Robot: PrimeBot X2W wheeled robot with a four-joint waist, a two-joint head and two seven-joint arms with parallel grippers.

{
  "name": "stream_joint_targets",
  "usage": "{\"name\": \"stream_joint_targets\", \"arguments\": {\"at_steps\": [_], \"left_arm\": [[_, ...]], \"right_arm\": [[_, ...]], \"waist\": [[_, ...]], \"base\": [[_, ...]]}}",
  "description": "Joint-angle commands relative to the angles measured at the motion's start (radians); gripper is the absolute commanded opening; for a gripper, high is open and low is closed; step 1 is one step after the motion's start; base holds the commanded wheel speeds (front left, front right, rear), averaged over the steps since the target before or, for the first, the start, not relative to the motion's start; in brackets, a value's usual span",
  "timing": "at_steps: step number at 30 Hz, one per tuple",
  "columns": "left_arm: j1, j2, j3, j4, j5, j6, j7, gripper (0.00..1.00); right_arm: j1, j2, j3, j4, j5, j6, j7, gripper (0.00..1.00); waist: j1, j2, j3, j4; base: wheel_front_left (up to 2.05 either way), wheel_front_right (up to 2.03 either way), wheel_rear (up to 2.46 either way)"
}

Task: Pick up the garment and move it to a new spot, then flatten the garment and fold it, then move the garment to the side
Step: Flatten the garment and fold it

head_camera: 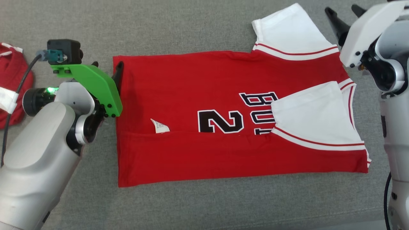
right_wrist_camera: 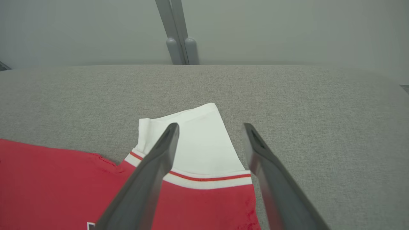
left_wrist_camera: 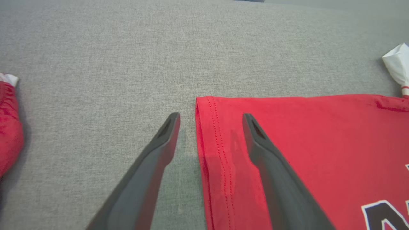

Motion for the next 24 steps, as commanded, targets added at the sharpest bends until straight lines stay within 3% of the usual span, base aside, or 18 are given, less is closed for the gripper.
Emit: {"name": "stream_joint_targets", "arguments": {"at_steps": [1, 7, 13, 14, 16, 17, 24], "left_arm": [[-0.038, -0.005, -0.005, 0.029, 0.013, -0.008, 0.005, 1.00], [-0.118, -0.031, -0.025, 0.121, 0.044, -0.044, -0.005, 1.00], [-0.113, -0.053, -0.069, 0.190, 0.044, -0.077, 0.023, 1.00], [-0.109, -0.057, -0.079, 0.195, 0.042, -0.084, 0.035, 0.80], [-0.095, -0.069, -0.100, 0.195, 0.037, -0.096, 0.066, 0.14], [-0.093, -0.074, -0.110, 0.188, 0.040, -0.102, 0.075, 0.00], [-0.092, -0.081, -0.138, 0.127, 0.057, -0.112, 0.079, 0.00]], "right_arm": [[-0.043, -0.005, 0.016, 0.027, 0.018, -0.001, -0.011, 1.00], [-0.155, -0.045, 0.060, 0.108, 0.033, -0.001, -0.056, 1.00], [-0.189, -0.041, 0.070, 0.171, 0.051, -0.001, -0.082, 1.00], [-0.191, -0.044, 0.073, 0.182, 0.049, -0.001, -0.079, 1.00], [-0.194, -0.055, 0.079, 0.206, 0.036, -0.001, -0.068, 1.00], [-0.198, -0.065, 0.082, 0.216, 0.033, -0.001, -0.064, 1.00], [-0.240, -0.103, 0.069, 0.273, 0.003, -0.001, -0.071, 1.00]], "waist": [[0.0000, 0.0000, 0.082, -0.004], [0.0000, 0.0000, 0.139, 0.003], [0.0000, 0.0000, 0.171, 0.002], [0.0000, 0.0000, 0.174, 0.004], [0.0000, 0.0000, 0.180, 0.009], [0.0000, 0.0000, 0.184, 0.014], [0.0000, 0.0000, 0.209, 0.050]], "base": [[0.00, 0.00, 0.00], [0.00, 0.00, 0.00], [0.00, 0.00, 0.00], [0.00, 0.00, 0.00], [0.00, 0.00, 0.00], [0.00, 0.00, 0.00], [0.00, 0.00, 0.00]]}}
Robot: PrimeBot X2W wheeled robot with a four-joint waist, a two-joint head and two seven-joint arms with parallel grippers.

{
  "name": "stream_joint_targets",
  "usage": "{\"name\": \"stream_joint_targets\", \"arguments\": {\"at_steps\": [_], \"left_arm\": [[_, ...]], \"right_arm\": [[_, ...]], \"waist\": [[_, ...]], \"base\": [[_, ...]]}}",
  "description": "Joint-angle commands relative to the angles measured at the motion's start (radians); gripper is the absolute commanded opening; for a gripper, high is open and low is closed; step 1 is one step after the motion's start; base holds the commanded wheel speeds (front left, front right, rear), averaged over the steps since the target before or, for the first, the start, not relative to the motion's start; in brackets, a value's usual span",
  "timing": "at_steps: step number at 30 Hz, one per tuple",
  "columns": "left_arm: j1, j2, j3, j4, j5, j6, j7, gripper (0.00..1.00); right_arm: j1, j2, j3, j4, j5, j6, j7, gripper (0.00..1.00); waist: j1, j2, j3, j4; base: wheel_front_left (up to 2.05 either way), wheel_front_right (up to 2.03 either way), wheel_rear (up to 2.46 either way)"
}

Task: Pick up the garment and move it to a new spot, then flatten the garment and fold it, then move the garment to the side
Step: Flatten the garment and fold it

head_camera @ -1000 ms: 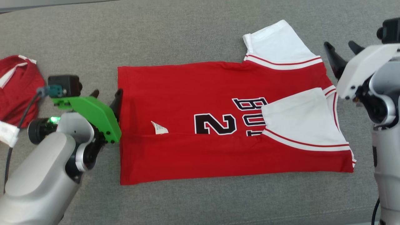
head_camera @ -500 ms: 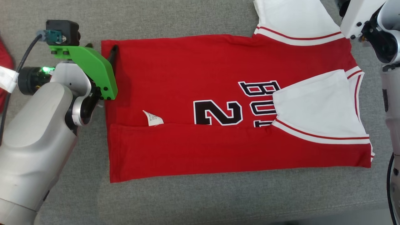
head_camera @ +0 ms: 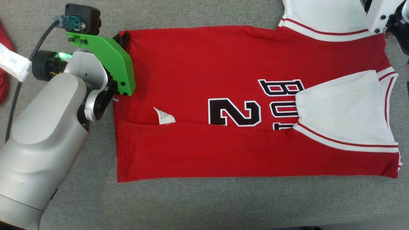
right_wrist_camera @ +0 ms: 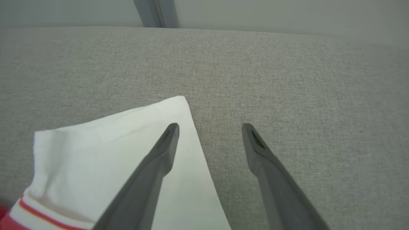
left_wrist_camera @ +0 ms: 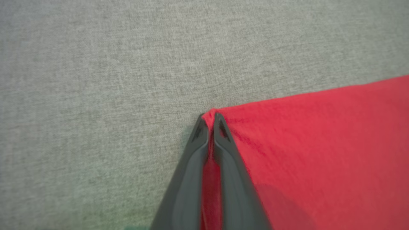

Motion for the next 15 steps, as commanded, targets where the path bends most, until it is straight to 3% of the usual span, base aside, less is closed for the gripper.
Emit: {"name": "stream_joint_targets", "arguments": {"at_steps": [1, 14, 15], "left_arm": [[0.071, -0.024, -0.055, 0.027, -0.005, -0.007, 0.039, 0.00], [0.060, -0.054, -0.060, 0.005, -0.003, -0.021, -0.009, 0.00], [0.059, -0.053, -0.059, 0.007, -0.002, -0.022, -0.011, 0.00]], "right_arm": [[-0.021, 0.000, 0.006, 0.014, 0.001, -0.001, 0.008, 1.00], [-0.058, -0.041, 0.105, 0.129, 0.016, -0.001, 0.088, 0.97], [-0.057, -0.041, 0.114, 0.134, 0.024, -0.001, 0.090, 0.47]], "waist": [[-0.0001, 0.0000, 0.016, 0.020], [-0.0001, 0.0000, 0.051, 0.071], [-0.0001, 0.0000, 0.052, 0.072]], "base": [[0.00, 0.00, 0.00], [0.00, 0.00, 0.00], [0.00, 0.00, 0.00]]}}
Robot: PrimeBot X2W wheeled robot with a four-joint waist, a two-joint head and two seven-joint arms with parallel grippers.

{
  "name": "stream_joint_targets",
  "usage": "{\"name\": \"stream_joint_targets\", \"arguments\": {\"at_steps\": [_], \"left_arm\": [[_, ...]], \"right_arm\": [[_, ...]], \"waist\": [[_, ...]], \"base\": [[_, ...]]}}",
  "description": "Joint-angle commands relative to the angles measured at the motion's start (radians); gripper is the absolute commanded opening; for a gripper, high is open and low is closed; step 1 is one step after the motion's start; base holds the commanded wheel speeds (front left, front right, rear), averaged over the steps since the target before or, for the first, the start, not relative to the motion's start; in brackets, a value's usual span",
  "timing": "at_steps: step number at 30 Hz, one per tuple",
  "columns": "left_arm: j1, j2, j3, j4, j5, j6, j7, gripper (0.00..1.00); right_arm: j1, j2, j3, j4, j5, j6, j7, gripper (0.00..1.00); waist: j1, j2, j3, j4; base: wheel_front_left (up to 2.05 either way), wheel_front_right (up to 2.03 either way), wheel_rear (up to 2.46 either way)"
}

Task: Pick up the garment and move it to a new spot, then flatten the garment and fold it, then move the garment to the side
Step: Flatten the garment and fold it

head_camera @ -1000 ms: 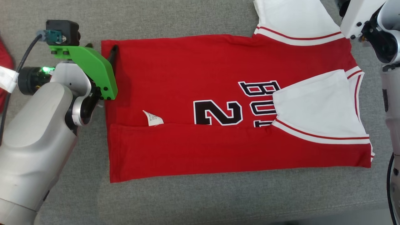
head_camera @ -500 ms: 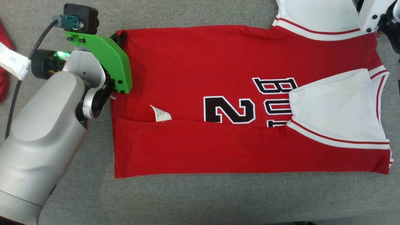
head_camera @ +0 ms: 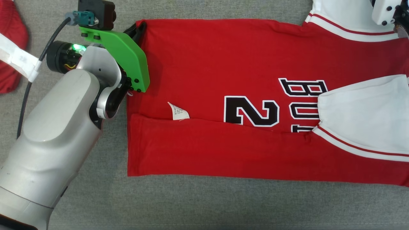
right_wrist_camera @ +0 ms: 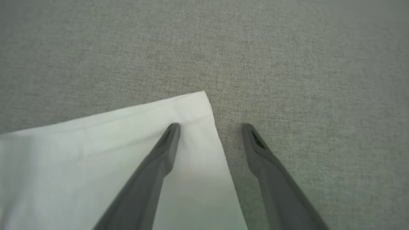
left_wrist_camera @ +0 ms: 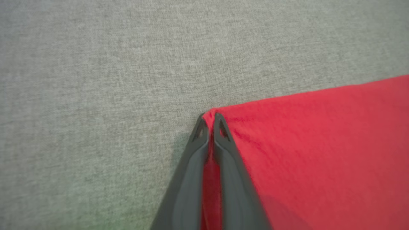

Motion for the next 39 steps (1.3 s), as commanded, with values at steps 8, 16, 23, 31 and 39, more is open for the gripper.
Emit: {"name": "stream_joint_targets", "arguments": {"at_steps": [8, 16, 23, 31, 39], "left_arm": [[0.065, -0.006, -0.019, 0.063, 0.006, 0.009, -0.039, 0.00], [0.017, -0.007, 0.037, 0.085, 0.052, 0.037, -0.224, 0.00], [0.032, -0.024, 0.035, 0.103, 0.067, 0.012, -0.322, 0.00], [0.127, -0.004, -0.002, 0.072, 0.094, -0.043, -0.429, 0.00], [0.222, 0.034, -0.011, 0.063, 0.138, -0.087, -0.547, 0.00]], "right_arm": [[0.007, -0.017, 0.056, 0.037, 0.029, -0.001, -0.059, 0.00], [-0.023, -0.008, 0.040, 0.042, 0.012, -0.001, -0.229, 0.00], [0.028, -0.008, 0.065, 0.033, 0.060, -0.001, -0.339, 0.00], [0.226, -0.051, 0.076, -0.104, 0.150, -0.001, -0.435, 0.00], [0.464, -0.055, 0.013, -0.289, 0.178, -0.001, -0.495, 0.00]], "waist": [[0.0000, 0.0000, -0.005, -0.008], [0.0000, 0.0000, -0.038, -0.026], [0.0000, 0.0000, -0.090, -0.039], [0.0000, 0.0000, -0.169, -0.051], [0.0000, 0.0000, -0.234, -0.081]], "base": [[0.00, 0.00, 0.00], [0.00, 0.00, 0.00], [0.00, 0.00, 0.00], [0.00, 0.00, 0.00], [0.00, 0.00, 0.00]]}}
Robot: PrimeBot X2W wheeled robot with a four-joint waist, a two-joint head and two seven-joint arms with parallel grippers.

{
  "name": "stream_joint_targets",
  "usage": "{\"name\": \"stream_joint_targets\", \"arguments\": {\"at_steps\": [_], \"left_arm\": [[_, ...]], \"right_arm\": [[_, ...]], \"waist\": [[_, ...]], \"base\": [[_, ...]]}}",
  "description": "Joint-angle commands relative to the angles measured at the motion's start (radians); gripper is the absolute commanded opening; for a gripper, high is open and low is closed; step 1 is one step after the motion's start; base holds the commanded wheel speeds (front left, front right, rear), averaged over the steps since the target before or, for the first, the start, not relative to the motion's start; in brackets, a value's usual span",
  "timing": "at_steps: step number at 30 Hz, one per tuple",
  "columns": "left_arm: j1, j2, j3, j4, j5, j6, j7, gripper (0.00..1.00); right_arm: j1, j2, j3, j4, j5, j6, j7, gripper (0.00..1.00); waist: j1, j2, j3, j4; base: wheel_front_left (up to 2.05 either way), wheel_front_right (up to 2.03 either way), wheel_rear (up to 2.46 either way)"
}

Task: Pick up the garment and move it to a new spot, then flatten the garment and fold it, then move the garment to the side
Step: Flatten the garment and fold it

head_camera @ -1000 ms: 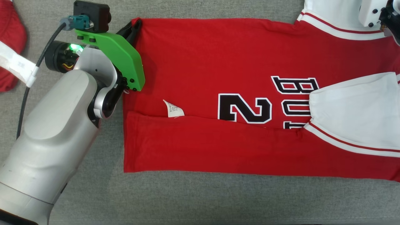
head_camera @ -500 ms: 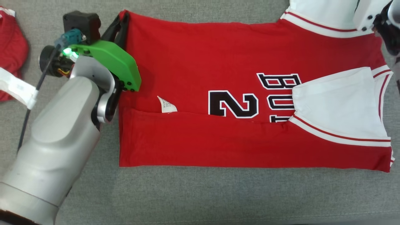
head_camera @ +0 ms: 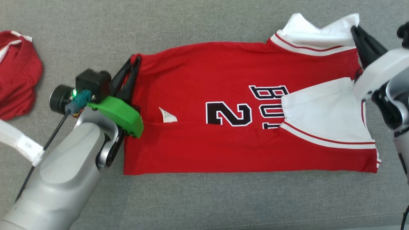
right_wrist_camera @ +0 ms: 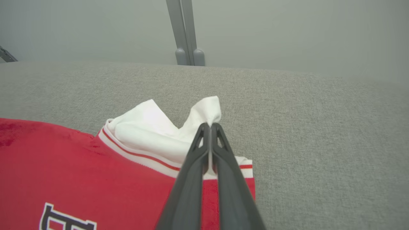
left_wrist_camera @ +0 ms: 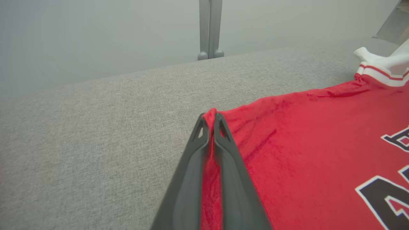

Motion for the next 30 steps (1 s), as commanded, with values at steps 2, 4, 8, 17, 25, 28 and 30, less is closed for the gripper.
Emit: {"name": "stream_joint_targets", "arguments": {"at_steps": [2, 4, 8, 17, 25, 28, 30], "left_arm": [[0.046, 0.021, 0.007, -0.003, 0.024, -0.014, -0.016, 0.00], [0.071, 0.032, 0.019, -0.012, 0.045, -0.021, -0.021, 0.00], [0.145, 0.035, 0.082, -0.048, 0.091, -0.035, -0.022, 0.00], [0.300, -0.001, 0.236, -0.106, 0.215, -0.078, -0.022, 0.00], [0.376, -0.051, 0.326, -0.084, 0.294, -0.123, -0.022, 0.00], [0.403, -0.071, 0.355, -0.069, 0.306, -0.136, -0.022, 0.31], [0.418, -0.083, 0.371, -0.054, 0.316, -0.145, -0.022, 1.00]], "right_arm": [[0.073, 0.008, -0.026, -0.049, -0.007, -0.002, -0.014, 0.00], [0.130, 0.018, -0.044, -0.089, -0.019, -0.002, -0.019, 0.00], [0.247, 0.055, -0.088, -0.151, -0.031, -0.002, -0.018, 0.00], [0.428, 0.152, -0.141, -0.254, -0.066, -0.002, -0.053, 0.00], [0.512, 0.195, -0.152, -0.256, -0.080, -0.002, -0.061, 0.00], [0.545, 0.205, -0.160, -0.254, -0.091, -0.002, -0.047, 0.00], [0.563, 0.210, -0.169, -0.251, -0.102, -0.002, -0.036, 1.00]], "waist": [[-0.0001, 0.0000, -0.037, -0.028], [-0.0001, 0.0000, -0.051, -0.036], [-0.0001, 0.0000, -0.073, -0.047], [-0.0001, 0.0000, -0.101, -0.070], [-0.0001, 0.0000, -0.122, -0.069], [-0.0001, 0.0000, -0.129, -0.068], [-0.0001, 0.0000, -0.135, -0.067]], "base": [[0.00, 0.00, 0.00], [0.00, 0.00, 0.00], [0.00, 0.00, 0.00], [0.00, 0.00, 0.00], [0.00, 0.00, 0.00], [0.00, 0.00, 0.00], [0.00, 0.00, 0.00]]}}
